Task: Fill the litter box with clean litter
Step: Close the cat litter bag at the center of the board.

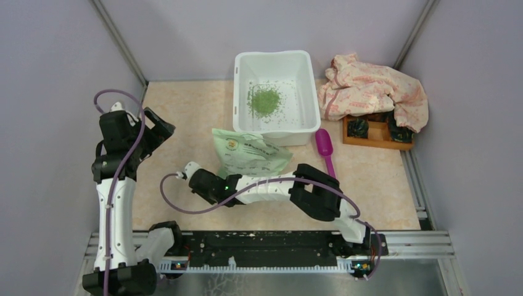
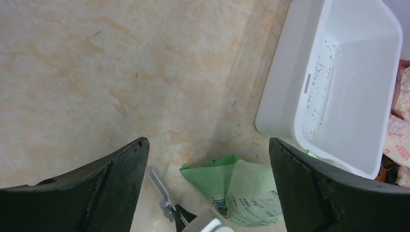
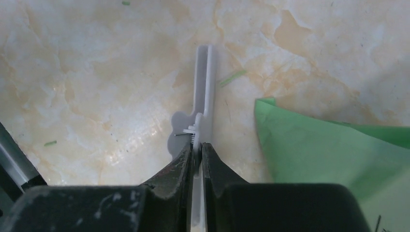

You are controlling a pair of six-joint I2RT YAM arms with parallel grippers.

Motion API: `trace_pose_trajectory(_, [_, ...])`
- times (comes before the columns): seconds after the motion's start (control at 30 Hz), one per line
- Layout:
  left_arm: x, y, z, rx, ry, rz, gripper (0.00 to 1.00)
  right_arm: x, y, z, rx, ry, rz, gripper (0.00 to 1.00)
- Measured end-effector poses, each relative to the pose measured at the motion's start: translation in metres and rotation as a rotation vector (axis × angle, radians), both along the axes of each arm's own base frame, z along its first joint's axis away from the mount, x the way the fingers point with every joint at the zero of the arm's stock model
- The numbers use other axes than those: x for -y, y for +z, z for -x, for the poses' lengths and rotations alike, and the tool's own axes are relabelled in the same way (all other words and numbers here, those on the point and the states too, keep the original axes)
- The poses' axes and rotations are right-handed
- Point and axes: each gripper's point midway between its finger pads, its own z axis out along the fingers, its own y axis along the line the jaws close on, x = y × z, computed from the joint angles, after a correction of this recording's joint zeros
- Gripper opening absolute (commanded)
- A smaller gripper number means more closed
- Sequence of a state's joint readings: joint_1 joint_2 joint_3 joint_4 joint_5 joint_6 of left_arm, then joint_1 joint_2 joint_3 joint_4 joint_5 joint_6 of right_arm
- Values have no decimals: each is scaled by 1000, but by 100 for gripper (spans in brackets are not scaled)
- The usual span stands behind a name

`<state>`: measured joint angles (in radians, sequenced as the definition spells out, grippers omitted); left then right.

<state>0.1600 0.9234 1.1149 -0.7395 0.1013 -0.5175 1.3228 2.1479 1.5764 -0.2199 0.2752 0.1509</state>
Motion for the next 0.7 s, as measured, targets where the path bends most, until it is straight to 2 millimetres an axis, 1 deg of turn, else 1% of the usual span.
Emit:
trace_pose_trajectory(0.1, [1, 1, 0, 2, -4, 2, 99, 12, 3, 1, -4, -6, 5, 0])
trace_pose_trajectory(0.27, [2, 1, -1, 11, -11, 6, 99, 38, 3, 10, -20, -5, 34, 0])
trace_pose_trajectory(0.33, [3, 2, -2, 14, -14, 7, 99, 53, 4, 14, -28, -3, 50, 0])
trace_pose_trajectory(0.43, [4, 3, -3, 19, -20, 10, 99, 82, 10, 24, -51, -7, 72, 0])
trace_pose_trajectory(0.5, [4, 3, -4, 25, -24, 12, 99, 106, 21, 32, -64, -13, 74, 0])
trace_pose_trajectory(0.57, [6, 1, -5, 25, -33, 18, 99, 128, 38, 39, -70, -23, 53, 0])
trace_pose_trajectory(0.7, [8, -1, -8, 22, -45, 26, 99, 163, 72, 46, -68, -61, -20, 0])
